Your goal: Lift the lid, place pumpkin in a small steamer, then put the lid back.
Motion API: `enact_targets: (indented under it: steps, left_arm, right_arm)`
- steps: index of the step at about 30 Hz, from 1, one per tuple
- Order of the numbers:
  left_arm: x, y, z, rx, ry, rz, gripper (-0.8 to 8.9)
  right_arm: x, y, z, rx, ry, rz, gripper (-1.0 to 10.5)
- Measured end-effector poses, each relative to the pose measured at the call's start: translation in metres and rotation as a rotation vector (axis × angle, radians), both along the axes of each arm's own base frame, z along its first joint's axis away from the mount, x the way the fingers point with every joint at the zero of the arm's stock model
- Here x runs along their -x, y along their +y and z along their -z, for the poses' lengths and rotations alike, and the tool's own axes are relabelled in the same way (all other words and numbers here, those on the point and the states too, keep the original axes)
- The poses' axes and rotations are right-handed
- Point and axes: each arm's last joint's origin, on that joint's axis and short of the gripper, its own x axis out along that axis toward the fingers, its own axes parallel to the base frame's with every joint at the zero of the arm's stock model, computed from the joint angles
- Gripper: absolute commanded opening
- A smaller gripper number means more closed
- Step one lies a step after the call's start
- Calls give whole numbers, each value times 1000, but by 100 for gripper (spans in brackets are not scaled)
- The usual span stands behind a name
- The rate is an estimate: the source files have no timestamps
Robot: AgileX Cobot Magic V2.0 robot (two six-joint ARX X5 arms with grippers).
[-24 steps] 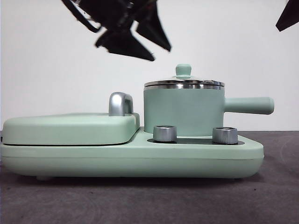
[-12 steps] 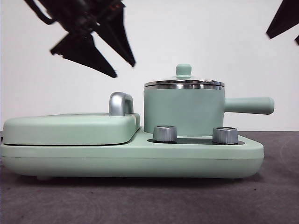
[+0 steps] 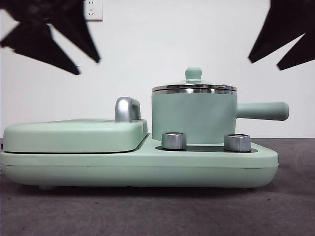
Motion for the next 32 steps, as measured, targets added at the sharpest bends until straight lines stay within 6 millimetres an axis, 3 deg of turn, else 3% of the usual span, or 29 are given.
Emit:
enact_targets:
  steps: [13, 19, 20, 22, 23, 32]
  left_arm:
    - [61, 49, 10, 31, -77, -117, 247]
    - [71, 56, 9, -7, -71, -163, 247]
    - [71, 56, 10, -9, -68, -162, 223]
    - [71, 56, 9, -8, -74, -158, -3]
    - [71, 55, 9, -3, -72, -152, 11]
    - [75, 56, 8, 9, -70, -133, 7]
  right_arm:
    - [-20, 14, 5, -62, -4, -70, 348]
    - [-20, 16, 4, -94, 7, -95, 341]
    - [-20, 16, 4, -102, 12, -111, 264]
    - [-19, 16, 3, -117, 15, -130, -23]
    - [-19, 16, 2, -120, 12, -134, 23]
    - [-17, 17, 1, -139, 15, -168, 20]
